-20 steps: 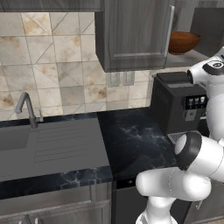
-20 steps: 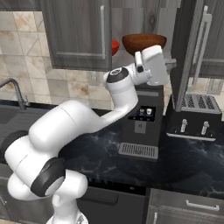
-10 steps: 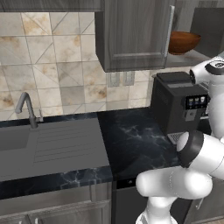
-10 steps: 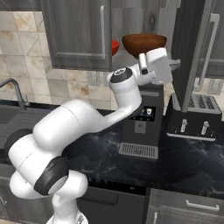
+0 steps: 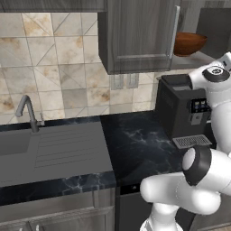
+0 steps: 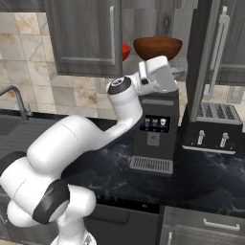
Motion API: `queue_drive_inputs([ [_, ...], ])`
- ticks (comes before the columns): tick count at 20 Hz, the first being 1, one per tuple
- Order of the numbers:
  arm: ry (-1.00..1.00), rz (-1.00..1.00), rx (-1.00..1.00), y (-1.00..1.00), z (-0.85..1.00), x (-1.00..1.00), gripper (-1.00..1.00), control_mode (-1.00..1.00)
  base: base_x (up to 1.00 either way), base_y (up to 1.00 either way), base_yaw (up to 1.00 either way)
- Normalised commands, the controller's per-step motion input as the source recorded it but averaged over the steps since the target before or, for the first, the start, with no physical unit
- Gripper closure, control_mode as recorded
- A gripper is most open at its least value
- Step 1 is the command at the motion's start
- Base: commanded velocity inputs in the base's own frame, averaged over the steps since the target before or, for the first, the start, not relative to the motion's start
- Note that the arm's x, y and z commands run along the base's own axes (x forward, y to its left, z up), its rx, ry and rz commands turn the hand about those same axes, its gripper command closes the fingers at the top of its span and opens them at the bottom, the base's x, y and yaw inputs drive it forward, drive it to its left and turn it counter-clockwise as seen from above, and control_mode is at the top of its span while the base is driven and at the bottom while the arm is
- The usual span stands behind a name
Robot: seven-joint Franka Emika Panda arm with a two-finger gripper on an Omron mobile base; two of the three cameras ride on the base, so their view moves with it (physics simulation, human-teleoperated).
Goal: Move the bowls from the cabinet to the plates on the dining table.
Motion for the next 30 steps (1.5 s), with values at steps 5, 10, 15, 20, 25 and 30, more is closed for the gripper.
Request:
queue_drive_inputs([
  [5, 0.00, 0.00, 0.04, 0.45, 0.00, -0.15, 1.00, -1.00, 0.00, 0.00, 0.00],
  [10, 0.00, 0.06, 0.15, 0.41, 0.02, -0.02, 1.00, -1.00, 0.00, 0.00, 0.00],
  [15, 0.00, 0.10, 0.21, 0.37, 0.15, 0.00, 1.00, -1.00, 0.00, 0.00, 0.00],
  [20, 0.00, 0.13, 0.24, 0.31, 0.20, 0.00, 1.00, -1.00, 0.00, 0.00, 0.00],
  [25, 0.00, 0.17, 0.23, 0.27, 0.15, 0.00, 1.00, -1.00, 0.00, 0.00, 0.00],
  [30, 0.00, 0.17, 0.21, 0.20, 0.01, -0.02, 1.00, -1.00, 0.00, 0.00, 0.00],
])
